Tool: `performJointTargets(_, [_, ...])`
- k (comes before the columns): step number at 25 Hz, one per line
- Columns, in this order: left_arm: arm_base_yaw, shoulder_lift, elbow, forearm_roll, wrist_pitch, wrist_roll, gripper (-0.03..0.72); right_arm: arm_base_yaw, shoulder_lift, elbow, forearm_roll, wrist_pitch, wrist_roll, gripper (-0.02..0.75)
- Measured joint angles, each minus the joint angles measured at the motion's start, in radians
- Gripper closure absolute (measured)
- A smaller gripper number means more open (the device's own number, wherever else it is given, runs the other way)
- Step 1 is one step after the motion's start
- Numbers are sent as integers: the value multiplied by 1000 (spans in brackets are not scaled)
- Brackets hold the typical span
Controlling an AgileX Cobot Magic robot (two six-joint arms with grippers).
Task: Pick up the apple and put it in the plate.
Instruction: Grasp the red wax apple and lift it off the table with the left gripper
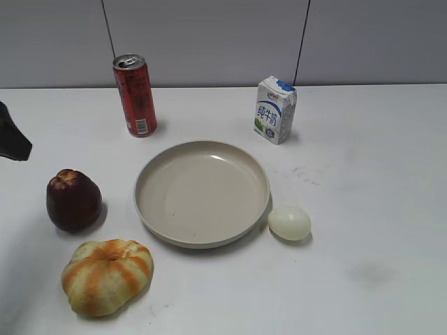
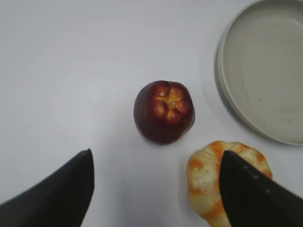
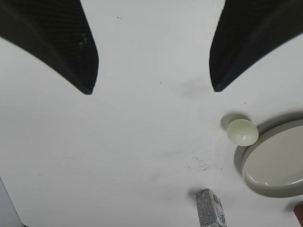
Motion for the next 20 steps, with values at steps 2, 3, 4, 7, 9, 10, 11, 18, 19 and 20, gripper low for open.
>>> performJointTargets(2, [-29,78,-26,0,-19,11,30,0,0,0,0,0,0,153])
performJointTargets(3, [-44,106,-35,0,-31,17,21,0,0,0,0,0,0,153])
performJointTargets(4, [-59,138,-44,3,-43,21,12,0,0,0,0,0,0,153])
performJointTargets(7, [-102,223,-60,22,-84,26,-1,0,0,0,0,0,0,153])
performJointTargets(9, [-108,269,-69,27,-105,26,-4,0,0,0,0,0,0,153])
performJointTargets(10, [-109,289,-76,28,-111,26,-4,0,0,0,0,0,0,153])
performJointTargets(11, [-109,316,-83,28,-117,26,-4,0,0,0,0,0,0,153])
performJointTargets(18, [-112,421,-110,24,-125,26,13,0,0,0,0,0,0,153])
performJointTargets(19, [-112,425,-110,23,-124,26,28,0,0,0,0,0,0,153])
performJointTargets(20, [-113,426,-110,22,-123,26,54,0,0,0,0,0,0,153])
